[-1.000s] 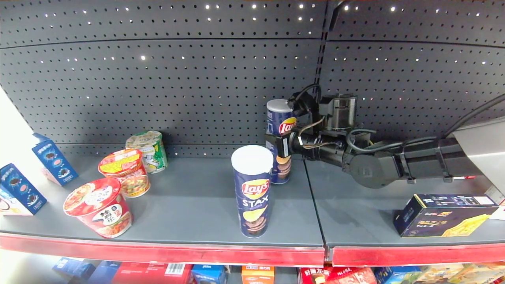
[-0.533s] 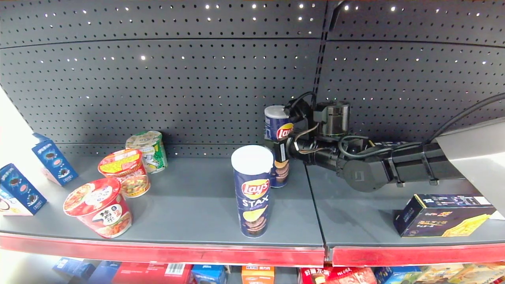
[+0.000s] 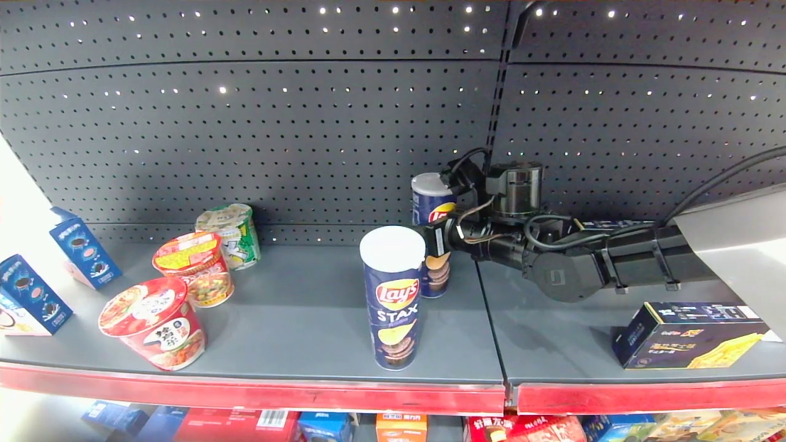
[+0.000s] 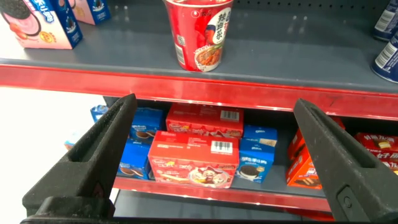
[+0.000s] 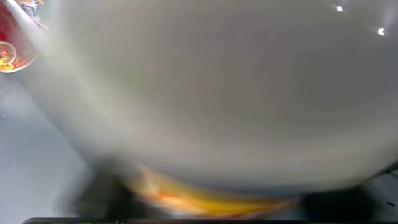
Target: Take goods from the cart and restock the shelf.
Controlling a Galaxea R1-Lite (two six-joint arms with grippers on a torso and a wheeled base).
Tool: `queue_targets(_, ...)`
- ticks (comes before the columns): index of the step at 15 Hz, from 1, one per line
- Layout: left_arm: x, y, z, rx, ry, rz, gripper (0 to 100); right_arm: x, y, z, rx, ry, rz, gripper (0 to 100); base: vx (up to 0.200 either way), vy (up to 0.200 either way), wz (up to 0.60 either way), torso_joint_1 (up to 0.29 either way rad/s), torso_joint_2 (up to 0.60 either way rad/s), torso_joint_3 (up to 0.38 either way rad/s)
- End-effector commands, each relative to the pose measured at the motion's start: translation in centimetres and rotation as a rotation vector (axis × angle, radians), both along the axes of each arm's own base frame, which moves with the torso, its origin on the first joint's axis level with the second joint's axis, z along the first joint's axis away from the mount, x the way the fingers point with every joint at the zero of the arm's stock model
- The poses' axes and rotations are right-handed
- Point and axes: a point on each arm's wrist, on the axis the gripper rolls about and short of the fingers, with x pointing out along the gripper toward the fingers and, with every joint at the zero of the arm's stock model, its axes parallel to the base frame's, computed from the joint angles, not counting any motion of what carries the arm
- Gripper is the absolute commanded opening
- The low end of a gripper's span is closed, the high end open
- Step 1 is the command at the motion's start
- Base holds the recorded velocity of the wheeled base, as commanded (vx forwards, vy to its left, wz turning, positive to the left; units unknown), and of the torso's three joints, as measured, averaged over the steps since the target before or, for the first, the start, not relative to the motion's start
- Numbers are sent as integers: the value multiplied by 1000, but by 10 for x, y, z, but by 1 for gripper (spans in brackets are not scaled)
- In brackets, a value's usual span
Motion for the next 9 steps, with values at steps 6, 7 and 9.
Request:
queue_targets(6,0,0,0,-1,1,1,100,-15,-3,0,-15,20,12,100,0,0,0,0,0,0)
queue_targets(7,0,0,0,-1,1,1,100,-19,-7,2,-18,24,11,100,0,0,0,0,0,0)
queue_targets(9,0,0,0,-1,1,1,100,-28,-14,2,-31,37,-10,100,0,0,0,0,0,0)
